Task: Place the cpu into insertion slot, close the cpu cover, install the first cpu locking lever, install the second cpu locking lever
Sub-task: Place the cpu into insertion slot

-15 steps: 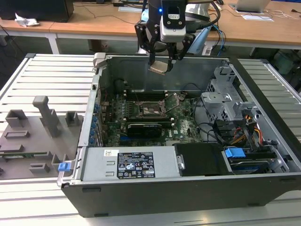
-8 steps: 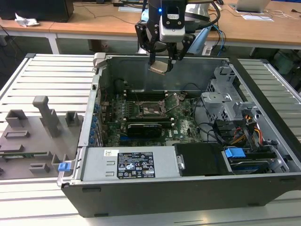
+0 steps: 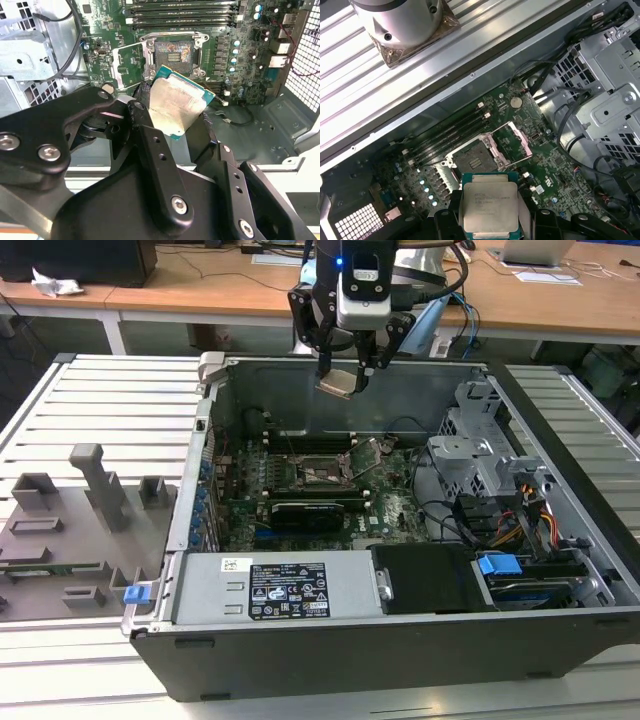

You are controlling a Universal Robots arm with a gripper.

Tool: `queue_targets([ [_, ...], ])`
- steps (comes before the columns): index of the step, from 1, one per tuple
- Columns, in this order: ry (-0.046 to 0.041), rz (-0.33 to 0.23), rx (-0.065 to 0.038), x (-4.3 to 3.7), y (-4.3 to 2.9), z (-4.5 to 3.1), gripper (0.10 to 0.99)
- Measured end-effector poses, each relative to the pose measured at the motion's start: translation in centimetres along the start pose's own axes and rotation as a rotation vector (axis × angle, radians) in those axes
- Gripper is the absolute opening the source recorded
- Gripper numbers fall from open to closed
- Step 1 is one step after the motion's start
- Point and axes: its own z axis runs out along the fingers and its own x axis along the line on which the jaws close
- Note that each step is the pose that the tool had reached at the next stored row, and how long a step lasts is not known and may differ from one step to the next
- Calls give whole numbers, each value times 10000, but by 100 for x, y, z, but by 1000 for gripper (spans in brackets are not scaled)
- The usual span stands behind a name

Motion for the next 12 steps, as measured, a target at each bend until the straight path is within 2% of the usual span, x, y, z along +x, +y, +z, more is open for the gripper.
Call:
queue_targets([
  [12,-32,359,-7,0,0,0,529],
])
